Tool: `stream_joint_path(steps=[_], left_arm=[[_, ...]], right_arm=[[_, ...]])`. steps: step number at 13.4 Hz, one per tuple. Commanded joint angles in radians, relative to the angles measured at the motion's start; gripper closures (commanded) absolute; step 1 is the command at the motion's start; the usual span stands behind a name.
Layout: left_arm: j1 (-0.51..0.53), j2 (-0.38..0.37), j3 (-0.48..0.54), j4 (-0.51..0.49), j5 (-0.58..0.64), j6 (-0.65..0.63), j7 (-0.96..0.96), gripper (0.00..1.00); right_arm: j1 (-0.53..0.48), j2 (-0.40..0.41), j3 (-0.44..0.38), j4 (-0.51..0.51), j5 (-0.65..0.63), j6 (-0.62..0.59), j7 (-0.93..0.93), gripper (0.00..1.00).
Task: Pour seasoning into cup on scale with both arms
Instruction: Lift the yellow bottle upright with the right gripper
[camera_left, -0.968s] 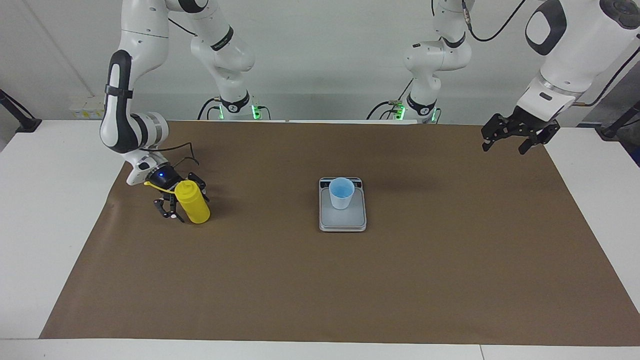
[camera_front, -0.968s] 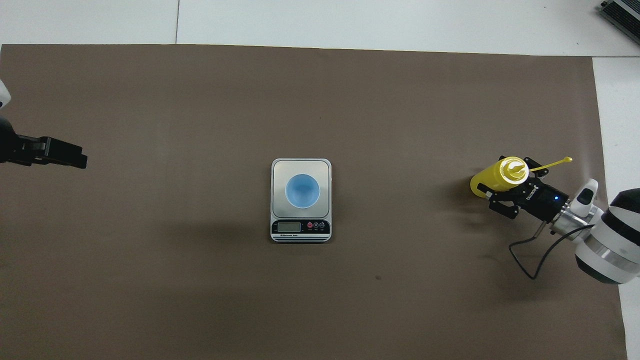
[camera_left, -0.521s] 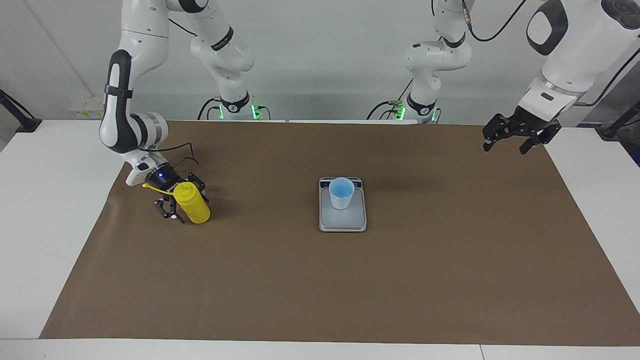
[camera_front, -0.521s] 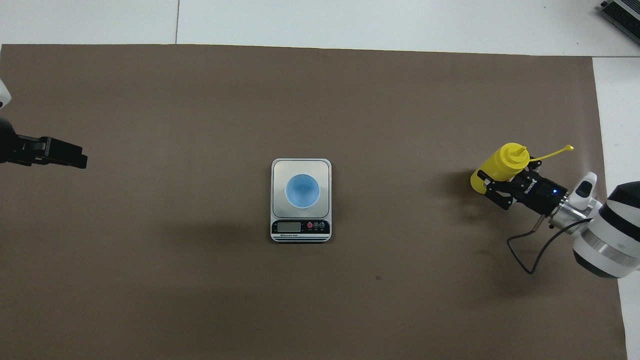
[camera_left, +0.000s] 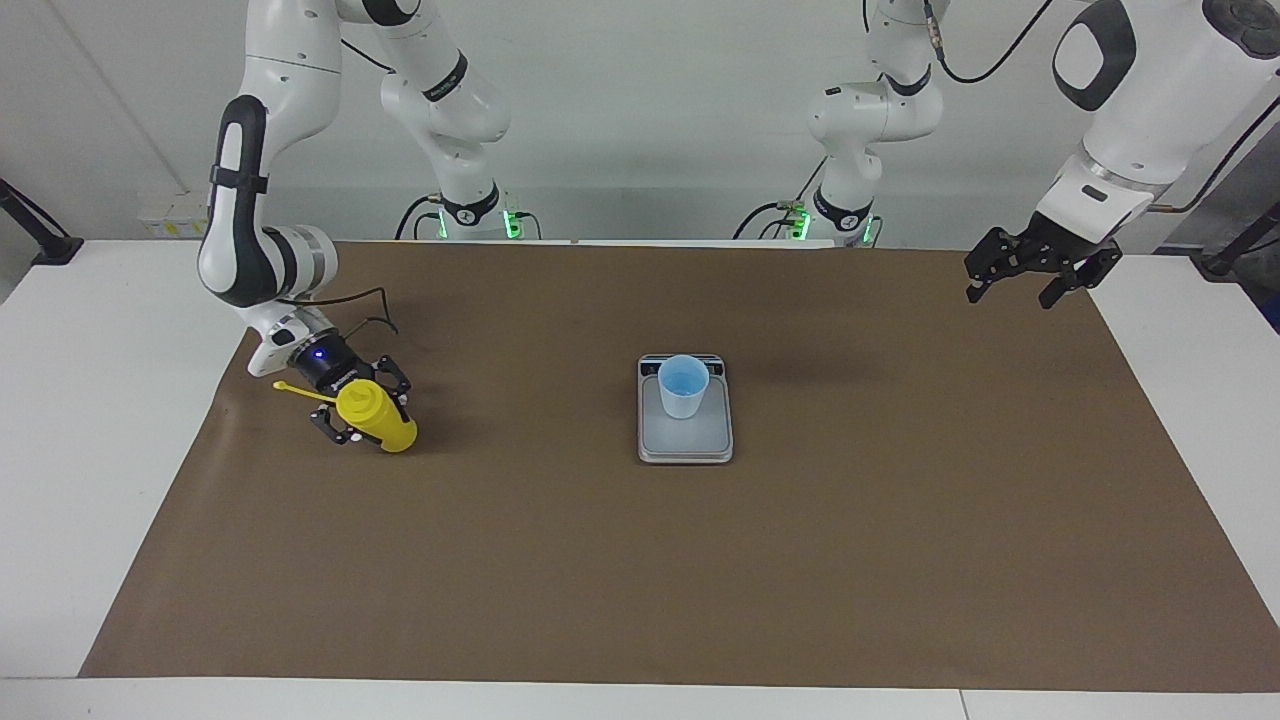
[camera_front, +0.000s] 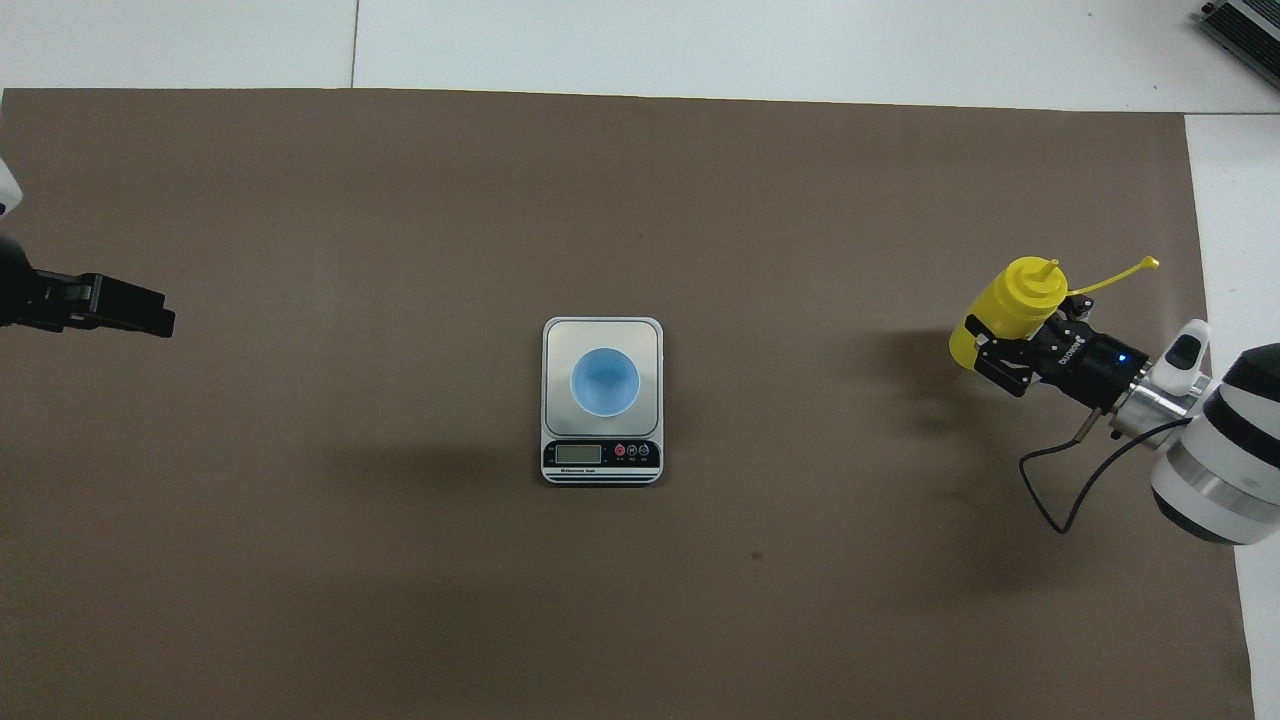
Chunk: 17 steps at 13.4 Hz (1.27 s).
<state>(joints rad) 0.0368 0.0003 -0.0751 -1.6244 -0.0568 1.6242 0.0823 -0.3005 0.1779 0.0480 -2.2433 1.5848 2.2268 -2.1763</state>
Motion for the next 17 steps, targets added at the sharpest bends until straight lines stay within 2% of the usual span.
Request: stream_joint_path(steps=[1, 9, 15, 17], left_arm=[[0.011, -0.031, -0.006, -0.037, -0.008, 0.019, -0.006, 0.0], [0.011, -0.031, -0.006, -0.037, -0.008, 0.019, -0.006, 0.0], [0.011, -0.031, -0.006, -0.037, -0.008, 0.019, -0.006, 0.0], [0.011, -0.031, -0.006, -0.037, -0.008, 0.02, -0.006, 0.0]], right_arm=[[0.017, -0.047, 0.007, 0.013, -0.057, 0.045, 0.085, 0.99], [0.064, -0.113, 0.007, 0.024, -0.251, 0.074, 0.19, 1.0], [0.095, -0.109, 0.009, 0.076, -0.293, 0.06, 0.2, 1.0], [0.132, -0.115, 0.007, 0.097, -0.347, 0.065, 0.307, 1.0]])
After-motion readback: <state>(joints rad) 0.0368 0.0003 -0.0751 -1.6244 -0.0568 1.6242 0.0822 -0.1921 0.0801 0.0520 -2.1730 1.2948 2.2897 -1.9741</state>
